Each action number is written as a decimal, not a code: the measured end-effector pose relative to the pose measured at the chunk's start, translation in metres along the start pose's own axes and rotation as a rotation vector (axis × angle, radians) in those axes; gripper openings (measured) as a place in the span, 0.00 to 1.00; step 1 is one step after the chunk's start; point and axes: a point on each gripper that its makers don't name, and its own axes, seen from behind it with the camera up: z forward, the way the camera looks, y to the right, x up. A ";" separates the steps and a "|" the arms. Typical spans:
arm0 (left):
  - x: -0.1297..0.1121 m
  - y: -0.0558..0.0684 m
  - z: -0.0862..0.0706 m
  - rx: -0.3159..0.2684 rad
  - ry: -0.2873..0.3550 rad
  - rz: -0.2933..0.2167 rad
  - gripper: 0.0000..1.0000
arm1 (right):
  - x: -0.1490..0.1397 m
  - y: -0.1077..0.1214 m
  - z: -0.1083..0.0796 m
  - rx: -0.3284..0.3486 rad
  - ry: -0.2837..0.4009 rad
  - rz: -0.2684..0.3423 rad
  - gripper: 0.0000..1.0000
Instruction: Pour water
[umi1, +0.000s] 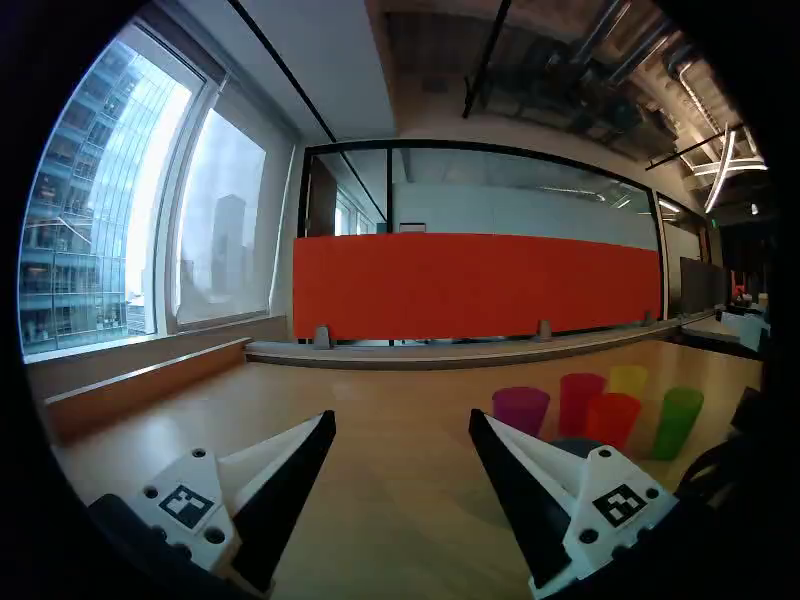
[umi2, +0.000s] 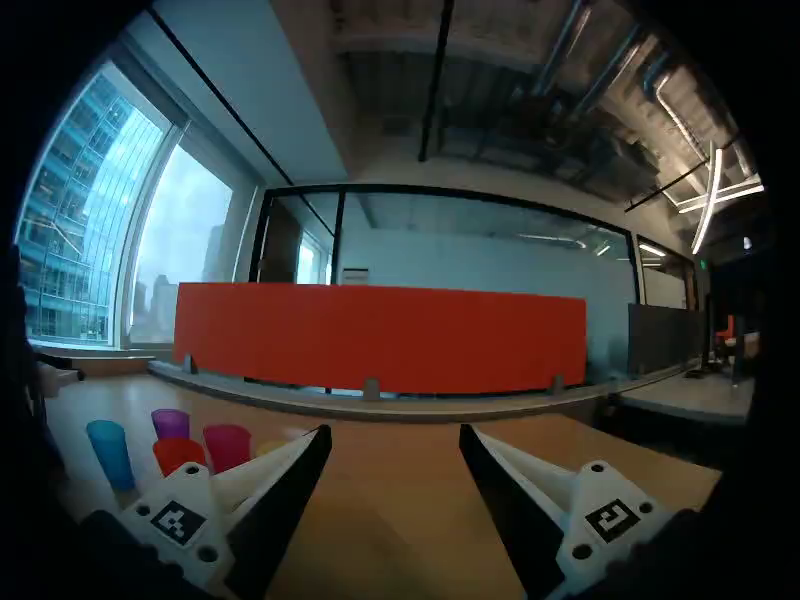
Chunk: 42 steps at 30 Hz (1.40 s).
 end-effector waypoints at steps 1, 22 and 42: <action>0.000 0.000 0.000 0.000 0.000 0.000 1.00 | -0.003 0.002 -0.001 0.000 -0.006 -0.001 0.99; 0.000 0.001 0.000 0.000 0.000 0.000 1.00 | -0.029 0.028 -0.005 -0.023 -0.056 0.037 0.99; 0.000 0.001 0.000 0.000 0.000 0.000 1.00 | -0.040 0.029 -0.001 -0.017 -0.107 0.049 0.99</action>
